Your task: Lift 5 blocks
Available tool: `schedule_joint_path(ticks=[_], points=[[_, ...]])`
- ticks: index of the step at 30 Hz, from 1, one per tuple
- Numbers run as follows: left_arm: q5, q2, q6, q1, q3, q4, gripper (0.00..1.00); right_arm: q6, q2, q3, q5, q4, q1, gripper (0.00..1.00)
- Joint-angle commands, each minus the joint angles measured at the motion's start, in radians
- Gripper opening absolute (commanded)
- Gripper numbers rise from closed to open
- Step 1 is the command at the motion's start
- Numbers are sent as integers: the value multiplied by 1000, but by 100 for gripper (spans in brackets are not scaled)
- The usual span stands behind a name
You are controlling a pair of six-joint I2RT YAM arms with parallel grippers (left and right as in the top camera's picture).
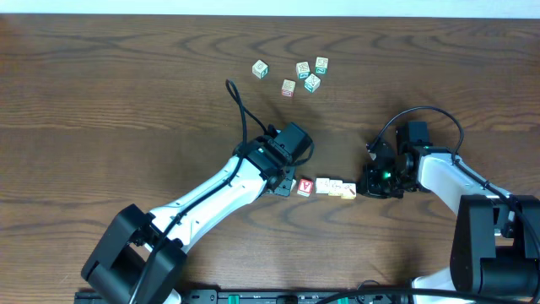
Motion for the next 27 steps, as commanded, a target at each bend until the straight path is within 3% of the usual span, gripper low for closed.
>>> schedule_joint_path(ticks=[1,15,27], points=[[-32,-8,17,19,-8,0,60,25,10,-7,-35,19,16,1],[-32,31,25,27,-8,53,62,20,10,-7,-49,-14,19,1],[-32,101,28,55,-8,72,63,51,10,-7,-63,22,124,1]])
